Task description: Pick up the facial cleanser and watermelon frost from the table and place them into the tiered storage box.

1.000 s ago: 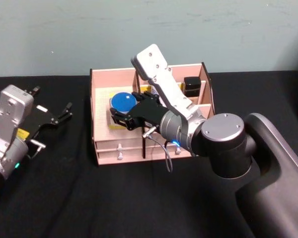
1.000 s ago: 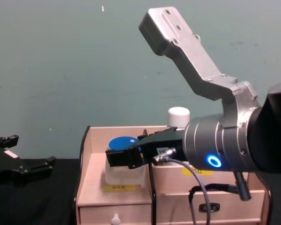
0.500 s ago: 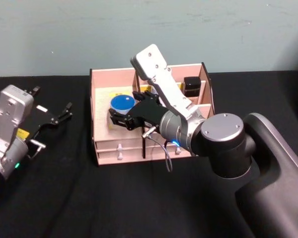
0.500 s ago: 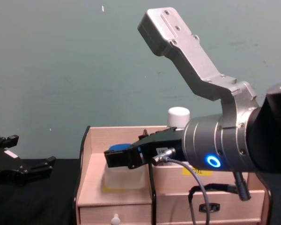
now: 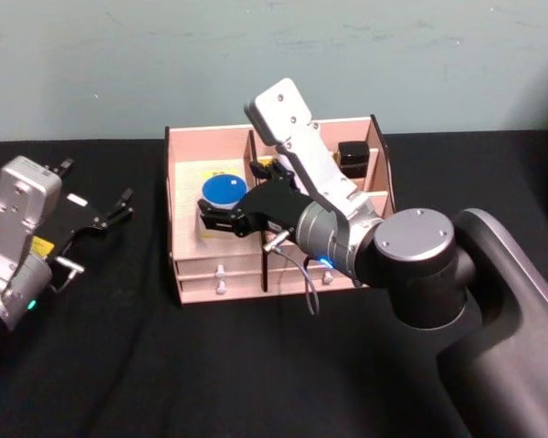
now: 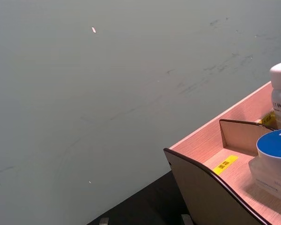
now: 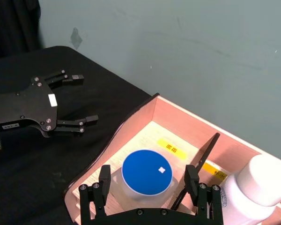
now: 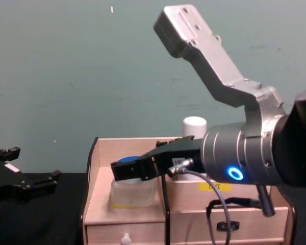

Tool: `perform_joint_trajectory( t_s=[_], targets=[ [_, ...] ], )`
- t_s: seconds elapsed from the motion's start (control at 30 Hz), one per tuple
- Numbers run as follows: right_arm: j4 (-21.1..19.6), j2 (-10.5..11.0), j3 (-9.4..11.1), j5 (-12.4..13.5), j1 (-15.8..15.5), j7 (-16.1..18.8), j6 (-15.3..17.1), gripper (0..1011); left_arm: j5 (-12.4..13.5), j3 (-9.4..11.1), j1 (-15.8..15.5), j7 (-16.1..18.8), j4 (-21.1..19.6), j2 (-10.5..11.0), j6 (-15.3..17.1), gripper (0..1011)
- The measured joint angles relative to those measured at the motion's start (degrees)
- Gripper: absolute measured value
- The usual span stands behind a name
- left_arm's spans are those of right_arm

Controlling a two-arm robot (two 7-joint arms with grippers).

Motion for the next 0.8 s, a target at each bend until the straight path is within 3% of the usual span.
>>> perform_joint_trajectory(
  t_s=[0.3, 0.53, 0.67, 0.8],
  targets=[
    [-4.03, 1.36, 0.11, 0.62, -1.43, 0.57, -1.76, 1002, 0.0, 0.0, 0.0, 0.0, 0.0, 0.0, 0.0, 1001],
    [-10.84, 3.71, 1.07, 0.2, -5.24, -1.11, -4.97, 1003, 0.0, 0.0, 0.0, 0.0, 0.0, 0.0, 0.0, 1001],
    [-13.45, 5.09, 2.41, -0.91, -7.32, -2.86, -7.11, 1002, 0.0, 0.0, 0.0, 0.0, 0.0, 0.0, 0.0, 1001],
    [-15.68, 6.44, 5.39, -1.99, -9.46, -5.02, -9.78, 1002, 0.0, 0.0, 0.0, 0.0, 0.0, 0.0, 0.0, 1001]
  ],
)
